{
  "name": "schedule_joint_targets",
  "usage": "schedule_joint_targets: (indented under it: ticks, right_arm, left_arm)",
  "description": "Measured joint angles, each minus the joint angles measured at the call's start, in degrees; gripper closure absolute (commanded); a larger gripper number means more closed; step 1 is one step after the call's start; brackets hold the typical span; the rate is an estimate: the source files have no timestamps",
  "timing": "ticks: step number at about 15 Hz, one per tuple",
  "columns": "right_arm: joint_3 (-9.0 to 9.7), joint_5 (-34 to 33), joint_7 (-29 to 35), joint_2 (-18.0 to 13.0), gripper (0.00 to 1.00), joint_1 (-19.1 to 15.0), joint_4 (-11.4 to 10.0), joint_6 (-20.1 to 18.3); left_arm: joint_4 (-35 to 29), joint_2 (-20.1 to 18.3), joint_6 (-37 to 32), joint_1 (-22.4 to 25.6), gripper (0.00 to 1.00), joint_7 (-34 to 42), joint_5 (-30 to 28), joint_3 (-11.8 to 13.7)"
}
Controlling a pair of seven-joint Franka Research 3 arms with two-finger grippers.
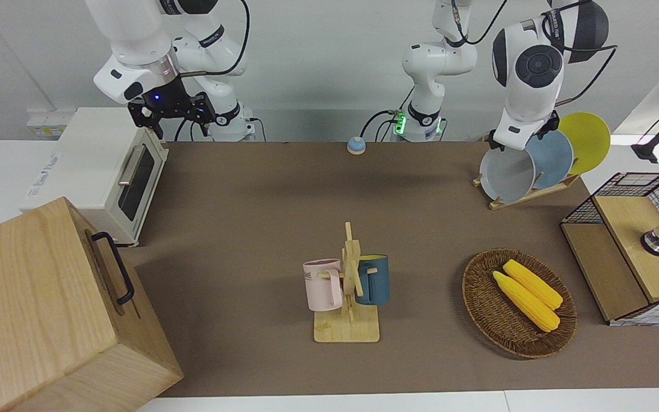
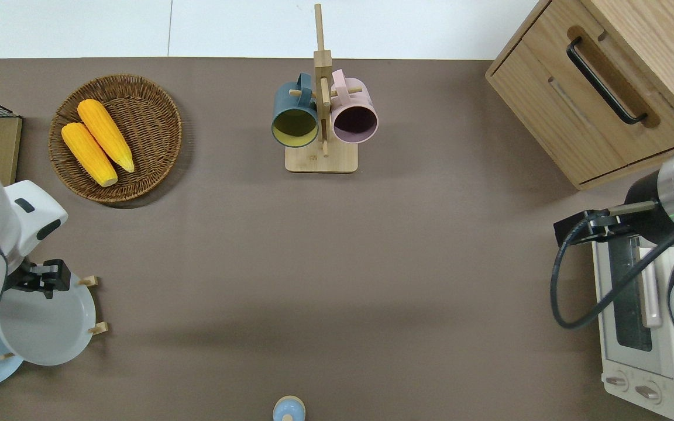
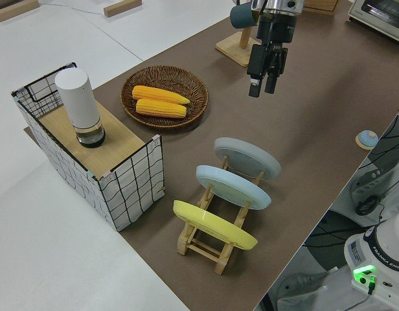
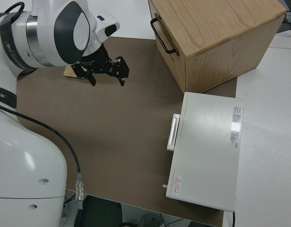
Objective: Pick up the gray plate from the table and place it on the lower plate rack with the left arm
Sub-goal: 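Open the left gripper and withdraw it from the plate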
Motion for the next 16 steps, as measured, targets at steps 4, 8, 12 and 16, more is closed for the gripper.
schedule_joint_targets:
  ticks: [4, 8, 12, 16]
  right_arm:
    - [0.00, 0.0, 0.0, 0.0, 0.017, 0.0, 0.0, 0.0]
    - [0.00, 0.0, 0.0, 0.0, 0.017, 0.0, 0.0, 0.0]
    - [0.00, 0.0, 0.0, 0.0, 0.017, 0.0, 0.0, 0.0]
    - [0.00, 0.0, 0.0, 0.0, 0.017, 0.0, 0.0, 0.0]
  left_arm:
    - [5.8, -0.1, -0.1, 0.1, 0.01, 0.1, -9.3, 0.8]
    - [9.7, -0.2, -0.2, 0.2, 0.01, 0.4, -17.7, 1.2]
    - [12.0, 0.2, 1.2, 0.2, 0.01, 2.4, -24.1, 1.3]
    - [12.9, 0.5, 1.5, 0.2, 0.01, 8.2, -24.7, 1.5]
